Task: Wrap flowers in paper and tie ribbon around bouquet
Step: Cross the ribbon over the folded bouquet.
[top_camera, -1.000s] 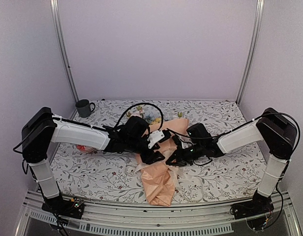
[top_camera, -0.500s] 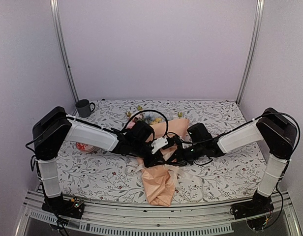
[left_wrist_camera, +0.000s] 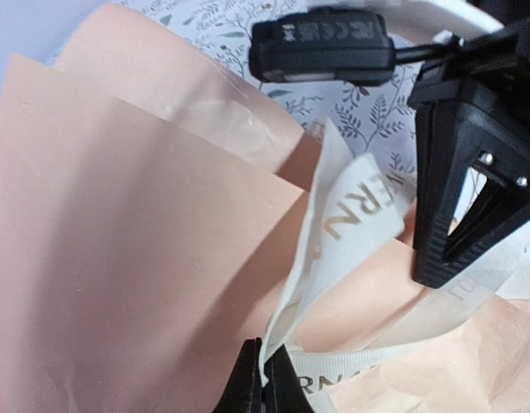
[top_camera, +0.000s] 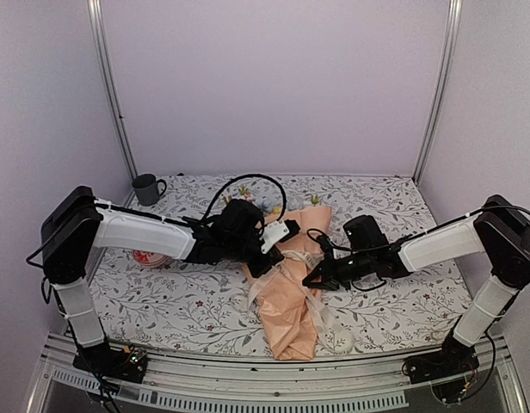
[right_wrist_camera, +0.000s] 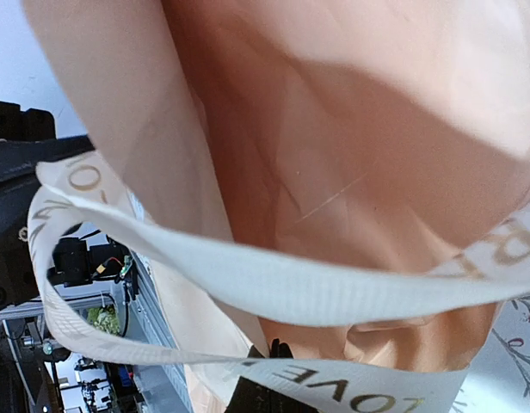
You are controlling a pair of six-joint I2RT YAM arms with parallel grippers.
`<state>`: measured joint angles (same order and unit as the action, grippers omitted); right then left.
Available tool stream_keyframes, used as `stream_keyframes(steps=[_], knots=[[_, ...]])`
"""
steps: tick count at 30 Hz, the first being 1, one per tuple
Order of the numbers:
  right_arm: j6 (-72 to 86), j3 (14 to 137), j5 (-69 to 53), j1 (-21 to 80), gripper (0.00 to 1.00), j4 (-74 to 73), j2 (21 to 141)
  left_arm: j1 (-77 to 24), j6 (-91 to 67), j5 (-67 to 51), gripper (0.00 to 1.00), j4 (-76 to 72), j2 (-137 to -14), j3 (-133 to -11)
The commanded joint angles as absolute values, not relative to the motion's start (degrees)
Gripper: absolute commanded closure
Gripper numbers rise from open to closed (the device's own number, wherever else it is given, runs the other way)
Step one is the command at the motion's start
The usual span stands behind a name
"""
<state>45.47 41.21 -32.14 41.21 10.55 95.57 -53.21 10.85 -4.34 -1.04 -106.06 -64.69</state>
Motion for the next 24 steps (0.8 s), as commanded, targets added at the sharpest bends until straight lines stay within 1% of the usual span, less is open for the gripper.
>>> stream_keyframes(steps=[1, 5, 8, 14, 16, 19, 24], knots=[[46.33, 40.52, -30.86, 40.99, 1.00, 9.75, 91.42, -54.41, 11.59, 3.20, 1.00, -3.69, -101.75, -63.49], [47.50, 38.17, -28.15, 39.42, 1.00, 8.79, 89.41, -58.25, 15.06, 11.24, 1.00, -5.84, -98.54, -62.99], [48.80, 35.63, -28.50, 37.84, 1.00, 10.62, 90.27, -60.56, 18.51, 18.77, 1.00, -9.10, -96.64, -61.46], [49.40, 34.15, -30.21, 37.74, 1.00, 13.79, 93.99, -62.64, 28.21, 38.38, 1.00, -18.81, -97.51, -59.16], [49.78, 33.83, -30.23, 37.71, 1.00, 14.59, 94.64, -62.50, 29.85, 39.50, 1.00, -18.93, -98.11, -59.26], [50.07, 33.83, -30.36, 37.74, 1.00, 15.18, 95.26, -61.52, 27.68, 34.31, 1.00, -18.97, -100.92, -57.57], [51.39, 32.55, -28.78, 37.72, 1.00, 15.35, 92.55, -62.21, 22.75, 36.79, 1.00, -14.81, -107.29, -60.90]])
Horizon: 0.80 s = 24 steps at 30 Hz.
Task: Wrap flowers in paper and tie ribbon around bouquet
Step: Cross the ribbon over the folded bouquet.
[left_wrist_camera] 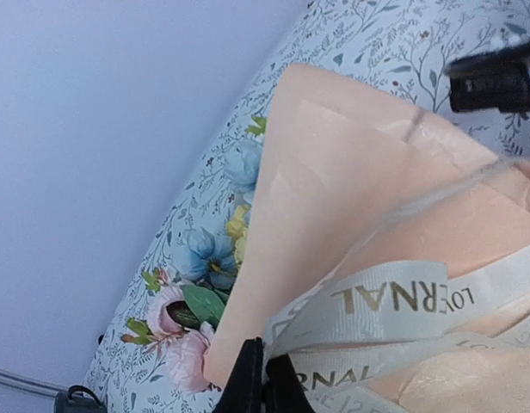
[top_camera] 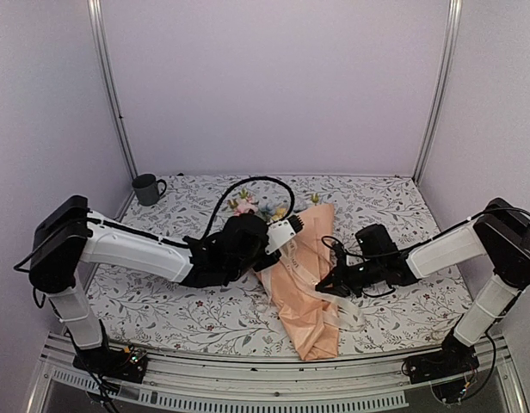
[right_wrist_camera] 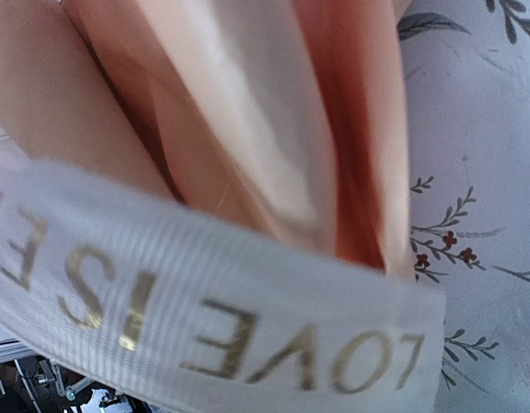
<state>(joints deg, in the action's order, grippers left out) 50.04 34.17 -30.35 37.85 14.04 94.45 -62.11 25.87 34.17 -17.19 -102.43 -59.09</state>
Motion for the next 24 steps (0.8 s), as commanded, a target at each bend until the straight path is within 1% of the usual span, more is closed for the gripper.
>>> stream_keyframes(steps=[1, 7, 11, 14, 18, 22, 24], knots=[[51.52, 32.14, -28.31, 37.71, 1.00, 15.50, 91.99, -62.47, 22.30, 36.80, 1.00, -13.95, -107.99, -61.98], [52.30, 32.28, -29.49, 37.77, 1.00, 15.27, 91.93, -62.79, 24.48, 41.83, 1.00, -13.78, -109.94, -66.01], [52.26, 32.95, -29.33, 37.76, 1.00, 14.26, 92.30, -62.97, 28.10, 49.62, 1.00, -15.95, -110.54, -68.41], [51.99, 33.57, -29.29, 37.73, 1.00, 14.45, 93.25, -62.95, 34.29, 56.07, 1.00, -21.81, -111.27, -68.86], [52.12, 33.97, -29.25, 37.80, 1.00, 15.63, 93.48, -63.00, 41.87, 61.30, 1.00, -30.10, -111.39, -69.02], [51.44, 34.89, -29.38, 37.81, 1.00, 15.50, 94.64, -64.26, 43.98, 58.63, 1.00, -30.45, -111.18, -67.59], [50.91, 35.09, -29.57, 37.79, 1.00, 15.28, 95.28, -65.55, 37.14, 54.49, 1.00, -22.89, -111.35, -66.74]])
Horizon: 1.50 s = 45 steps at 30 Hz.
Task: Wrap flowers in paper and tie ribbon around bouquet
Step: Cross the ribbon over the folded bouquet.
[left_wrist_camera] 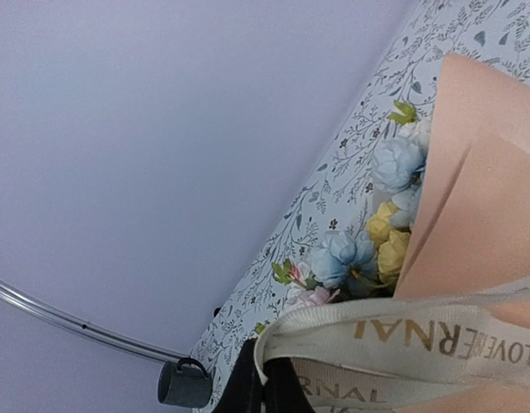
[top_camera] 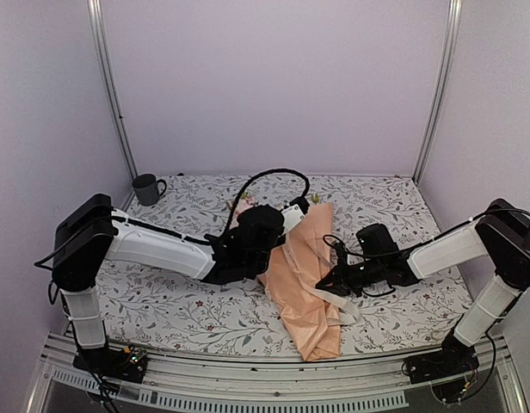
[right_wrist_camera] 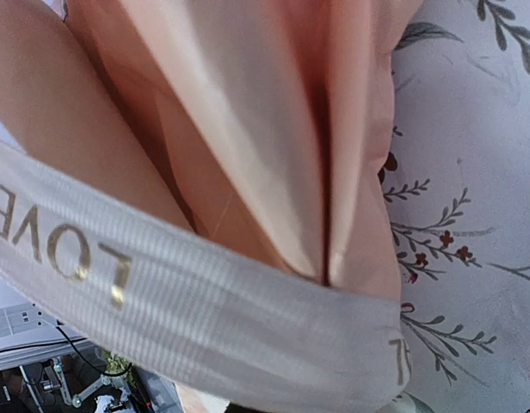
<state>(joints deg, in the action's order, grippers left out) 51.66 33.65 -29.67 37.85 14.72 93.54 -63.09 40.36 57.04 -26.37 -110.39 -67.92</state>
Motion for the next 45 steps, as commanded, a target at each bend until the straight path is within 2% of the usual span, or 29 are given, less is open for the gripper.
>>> stream_keyframes(steps=[1, 5, 11, 23, 32, 34, 36, 38, 40, 41, 43, 45], knots=[[50.83, 35.01, -29.39, 37.79, 1.00, 15.34, 95.42, -66.33, 32.35, 51.49, 1.00, -17.90, -111.47, -66.79], [50.76, 35.05, -29.44, 37.85, 1.00, 15.64, 95.41, -67.84, 17.72, 38.25, 1.00, -7.97, -111.60, -66.44], [50.24, 34.99, -29.29, 37.80, 1.00, 15.60, 94.92, -68.55, 11.77, 32.51, 1.00, -3.93, -109.00, -66.75], [49.53, 35.50, -28.46, 37.75, 1.00, 15.74, 95.81, -71.25, 8.02, 12.84, 1.00, -0.65, -102.49, -60.67], [49.66, 35.57, -28.50, 37.76, 1.00, 16.32, 96.94, -73.58, 9.82, 5.32, 0.90, 1.49, -101.88, -60.16], [49.63, 35.54, -28.49, 37.77, 1.00, 16.35, 96.94, -73.68, 10.18, 3.05, 0.85, 2.39, -101.41, -60.12], [49.66, 35.50, -28.43, 37.71, 1.00, 16.34, 97.02, -73.78, 10.37, -0.33, 0.75, 3.52, -100.87, -60.32], [49.66, 35.59, -28.61, 37.72, 1.00, 16.43, 97.01, -73.82, 10.73, -3.33, 0.62, 4.44, -99.83, -60.17], [49.72, 35.60, -28.59, 37.71, 1.00, 16.52, 96.95, -73.82, 11.60, -6.28, 0.41, 4.99, -97.26, -59.54], [49.67, 35.55, -28.58, 37.75, 1.00, 16.52, 96.94, -73.69, 12.36, -8.19, 0.34, 5.33, -96.02, -59.24], [49.74, 35.53, -28.63, 37.71, 1.00, 16.50, 96.94, -73.63, 13.95, -11.96, 0.30, 6.81, -93.24, -59.25], [49.75, 35.61, -28.71, 37.75, 1.00, 16.52, 97.07, -72.83, 14.95, -14.42, 0.31, 6.99, -90.45, -58.13]])
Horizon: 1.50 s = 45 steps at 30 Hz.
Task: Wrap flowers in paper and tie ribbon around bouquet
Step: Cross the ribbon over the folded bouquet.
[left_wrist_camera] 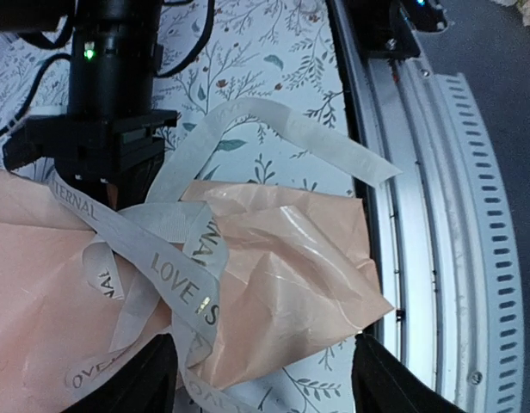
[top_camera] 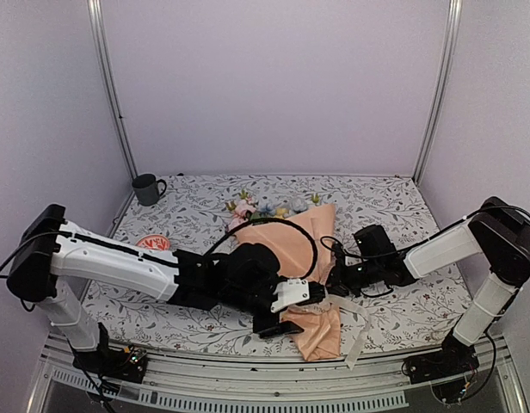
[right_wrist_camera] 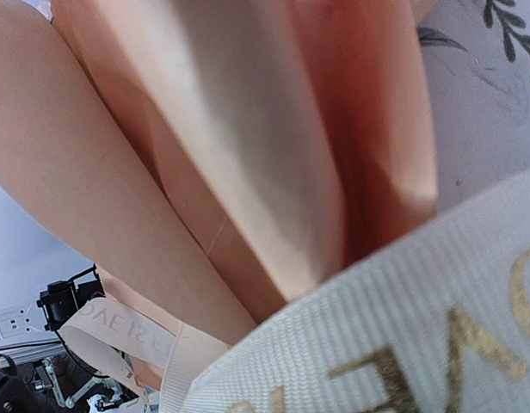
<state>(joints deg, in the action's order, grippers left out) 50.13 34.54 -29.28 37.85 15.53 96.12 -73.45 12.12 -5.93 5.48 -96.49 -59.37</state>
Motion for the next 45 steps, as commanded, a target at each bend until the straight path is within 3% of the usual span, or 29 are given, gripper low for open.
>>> stream_keyframes(steps=[1, 4, 6, 7, 9, 16, 21, 25, 31, 34, 37, 40, 45], knots=[[49.75, 35.67, -28.80, 37.75, 1.00, 16.52, 97.18, -71.82, 15.10, -15.01, 0.35, 5.70, -89.05, -57.27], [49.66, 35.76, -28.77, 37.71, 1.00, 16.58, 97.51, -66.09, 12.05, -11.58, 0.60, -1.26, -86.78, -52.33], [49.78, 35.85, -28.82, 37.71, 1.00, 16.76, 97.85, -62.26, 9.09, -5.49, 0.87, -2.12, -88.93, -52.87], [49.80, 35.86, -28.94, 37.71, 1.00, 16.83, 97.95, -61.03, 9.11, -1.45, 0.94, -1.13, -91.05, -54.16], [49.82, 35.89, -28.94, 37.71, 1.00, 16.87, 98.04, -60.67, 11.09, 3.01, 0.97, 0.86, -95.67, -56.47], [49.83, 35.86, -28.96, 37.71, 1.00, 16.87, 98.44, -60.55, 11.54, 1.07, 0.80, 1.94, -103.29, -60.07], [49.79, 35.68, -29.06, 37.70, 1.00, 16.85, 98.40, -60.33, 7.81, -1.27, 0.58, 3.13, -103.29, -61.23], [49.75, 35.66, -29.04, 37.72, 1.00, 16.87, 98.39, -60.40, 6.09, -11.47, 0.48, 5.82, -102.53, -62.19], [49.61, 35.62, -28.99, 37.71, 1.00, 16.87, 98.35, -60.23, 3.47, -10.76, 0.46, 8.78, -101.86, -63.24], [49.66, 35.72, -28.92, 37.77, 1.00, 16.87, 98.67, -60.09, 3.30, -12.10, 0.31, 9.62, -101.59, -64.76], [49.62, 35.92, -29.01, 37.71, 1.00, 16.87, 98.72, -59.98, 3.80, -15.99, 0.23, 11.01, -102.16, -66.37], [49.74, 35.95, -28.93, 37.71, 1.00, 16.87, 98.49, -60.03, 4.64, -17.15, 0.22, 14.64, -104.81, -67.45], [49.75, 35.81, -28.92, 37.71, 1.00, 16.85, 98.57, -60.04, 6.22, -19.93, 0.30, 20.16, -109.58, -69.11]])
